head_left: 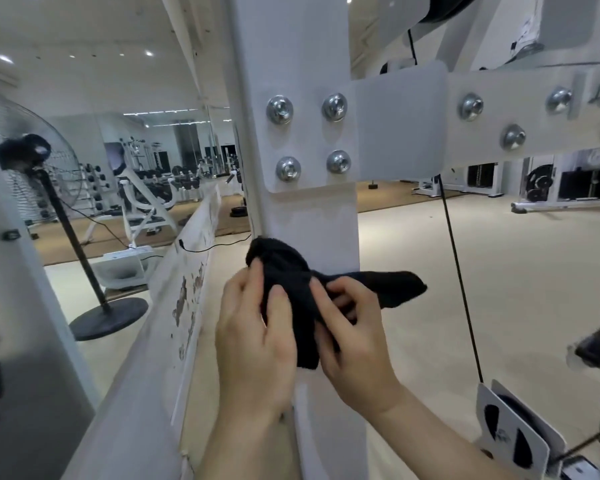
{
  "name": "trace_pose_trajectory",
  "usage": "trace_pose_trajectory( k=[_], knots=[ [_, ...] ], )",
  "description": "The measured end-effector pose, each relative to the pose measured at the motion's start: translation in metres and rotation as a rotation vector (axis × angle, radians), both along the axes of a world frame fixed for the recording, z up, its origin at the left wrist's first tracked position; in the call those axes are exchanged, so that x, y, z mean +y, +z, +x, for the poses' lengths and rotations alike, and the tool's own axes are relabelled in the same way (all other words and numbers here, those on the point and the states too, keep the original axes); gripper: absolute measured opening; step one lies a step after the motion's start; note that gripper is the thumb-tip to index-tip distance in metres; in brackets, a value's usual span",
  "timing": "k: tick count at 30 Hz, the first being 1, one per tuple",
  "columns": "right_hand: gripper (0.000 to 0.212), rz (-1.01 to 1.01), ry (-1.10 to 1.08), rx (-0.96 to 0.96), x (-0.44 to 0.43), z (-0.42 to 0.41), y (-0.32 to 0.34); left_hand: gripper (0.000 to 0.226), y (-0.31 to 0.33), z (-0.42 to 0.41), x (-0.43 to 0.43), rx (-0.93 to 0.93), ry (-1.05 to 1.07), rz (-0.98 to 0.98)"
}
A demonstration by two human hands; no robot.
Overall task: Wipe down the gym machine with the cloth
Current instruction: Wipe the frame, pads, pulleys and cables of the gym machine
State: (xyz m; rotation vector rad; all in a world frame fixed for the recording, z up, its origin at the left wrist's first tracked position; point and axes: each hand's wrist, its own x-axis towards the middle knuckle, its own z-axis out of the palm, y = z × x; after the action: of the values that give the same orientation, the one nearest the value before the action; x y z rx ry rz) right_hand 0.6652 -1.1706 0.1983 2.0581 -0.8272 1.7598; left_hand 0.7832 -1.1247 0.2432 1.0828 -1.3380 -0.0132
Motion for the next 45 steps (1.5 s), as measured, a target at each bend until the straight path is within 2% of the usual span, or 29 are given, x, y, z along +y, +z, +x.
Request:
trace_pose_trajectory(
  k=[2, 5, 8, 10, 12, 15, 19, 22, 24, 26, 29, 31, 33, 36, 39, 42, 45],
  knots=[
    [0.051, 0.080, 0.085, 0.069, 0.008, -0.003, -0.002, 0.065, -0.016, -0.008, 0.002, -0.087, -0.068, 0.045],
    [0.041, 0.091, 0.125, 0.154, 0.021, -0.015, 0.028, 0.064, -0.013, -0.016, -0.012, -0.072, -0.094, 0.049],
    [0.038, -0.191, -0.024, 0.169, 0.023, -0.013, 0.092, 0.056, 0.004, -0.023, -0.032, 0.077, -0.029, -0.043],
    [0.039, -0.369, -0.148, 0.205, 0.012, 0.000, 0.139, 0.051, 0.010, -0.026, -0.037, 0.052, 0.100, -0.099],
    [0.041, -0.447, -0.291, 0.239, -0.002, 0.014, 0.170, 0.055, 0.015, -0.027, -0.042, 0.008, 0.176, -0.156],
    [0.041, -0.487, -0.400, 0.265, -0.019, 0.023, 0.173, 0.056, 0.036, -0.025, -0.047, 0.154, -0.004, -0.198],
    [0.041, -0.585, -0.380, 0.174, -0.028, 0.027, 0.173, 0.052, 0.053, -0.015, -0.052, 0.157, -0.141, -0.201],
    [0.042, -0.573, -0.371, 0.174, -0.030, 0.028, 0.157, 0.043, 0.041, -0.012, -0.057, 0.267, -0.228, -0.329],
    [0.042, -0.485, -0.307, 0.236, -0.028, 0.026, 0.122, 0.043, 0.009, -0.016, -0.054, 0.207, -0.198, -0.368],
    [0.047, -0.373, -0.258, 0.360, -0.026, 0.019, 0.075, 0.047, -0.047, -0.021, -0.049, 0.136, -0.134, -0.326],
    [0.051, -0.359, -0.279, 0.450, -0.030, 0.013, 0.032, 0.048, -0.113, -0.026, -0.036, 0.256, -0.122, -0.211],
    [0.049, -0.369, -0.244, 0.401, -0.034, 0.014, 0.030, 0.042, -0.110, -0.029, -0.035, 0.368, -0.155, -0.125],
    [0.048, -0.380, -0.183, 0.341, -0.035, 0.016, 0.032, 0.038, -0.075, -0.022, -0.040, 0.458, -0.186, -0.071],
    [0.044, -0.357, -0.091, 0.296, -0.034, 0.014, 0.030, 0.040, -0.031, -0.006, -0.057, 0.422, -0.182, -0.101],
    [0.045, -0.328, -0.041, 0.325, -0.033, 0.012, 0.034, 0.044, -0.065, -0.010, -0.059, 0.408, -0.228, -0.124],
    [0.048, -0.300, -0.059, 0.387, -0.029, 0.012, 0.034, 0.043, -0.164, -0.023, -0.037, 0.455, -0.115, 0.082],
    [0.051, -0.303, -0.161, 0.455, -0.029, 0.012, 0.034, 0.036, -0.216, -0.020, -0.022, 0.697, -0.116, 0.438]
  ],
)
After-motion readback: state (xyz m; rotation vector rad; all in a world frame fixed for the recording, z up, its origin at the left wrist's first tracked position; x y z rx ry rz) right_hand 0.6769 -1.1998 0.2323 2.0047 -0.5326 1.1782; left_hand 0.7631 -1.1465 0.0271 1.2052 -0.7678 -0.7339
